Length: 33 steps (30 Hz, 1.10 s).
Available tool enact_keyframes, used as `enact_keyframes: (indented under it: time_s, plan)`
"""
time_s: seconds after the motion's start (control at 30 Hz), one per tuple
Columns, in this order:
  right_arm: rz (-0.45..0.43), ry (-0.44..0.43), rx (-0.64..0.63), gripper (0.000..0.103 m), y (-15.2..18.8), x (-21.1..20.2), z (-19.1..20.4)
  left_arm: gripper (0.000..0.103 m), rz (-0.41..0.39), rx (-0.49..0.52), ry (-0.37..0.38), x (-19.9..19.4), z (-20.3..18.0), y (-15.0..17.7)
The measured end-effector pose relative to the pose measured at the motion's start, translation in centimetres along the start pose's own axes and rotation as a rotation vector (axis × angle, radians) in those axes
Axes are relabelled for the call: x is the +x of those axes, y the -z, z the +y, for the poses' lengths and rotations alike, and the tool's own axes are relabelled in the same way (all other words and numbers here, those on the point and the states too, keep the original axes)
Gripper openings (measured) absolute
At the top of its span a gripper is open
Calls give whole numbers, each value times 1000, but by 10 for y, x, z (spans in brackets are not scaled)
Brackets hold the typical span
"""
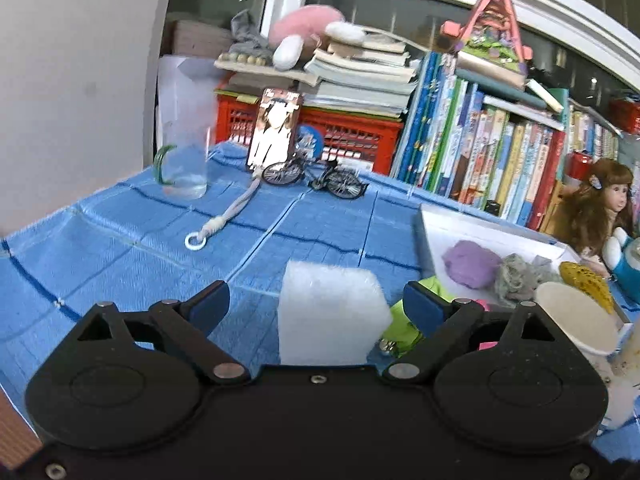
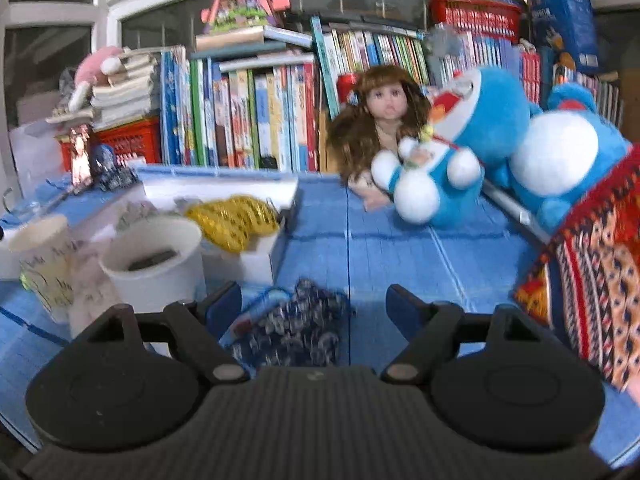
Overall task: Organize soft objects
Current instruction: 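Grasp the white foam block with the left tool while the right tool grasps the blue floral pouch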
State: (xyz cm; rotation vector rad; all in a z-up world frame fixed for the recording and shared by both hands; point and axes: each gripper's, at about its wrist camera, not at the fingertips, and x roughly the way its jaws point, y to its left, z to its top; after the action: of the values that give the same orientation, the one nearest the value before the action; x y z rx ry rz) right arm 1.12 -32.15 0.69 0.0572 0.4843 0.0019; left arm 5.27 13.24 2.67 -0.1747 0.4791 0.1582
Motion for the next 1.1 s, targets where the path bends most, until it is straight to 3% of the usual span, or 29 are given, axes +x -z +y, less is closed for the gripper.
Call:
enact_keyframes:
  time_s: [0.23,0.67,0.8,0.87,0.93,1.1]
  plan:
    - [49,18,8,87,16,16,5,93,77,-5,-13,22,-4,9]
    - [101,14,-1,87,18,43,14,91,88,-10,-39,37,-7,12]
    - [106,-3,-2,87,18,46,15,86,96,-20,-34,41,-6,12]
    - [113,-47,9,84,19,46,14,85,114,-24,-20,45,-5,13]
    - [115,-65,17,81,20,46,12,77,138,-26,-9,48,-4,15]
    - [111,-90,14,75,21,45,10,71,126,-6,-13,49,-6,17]
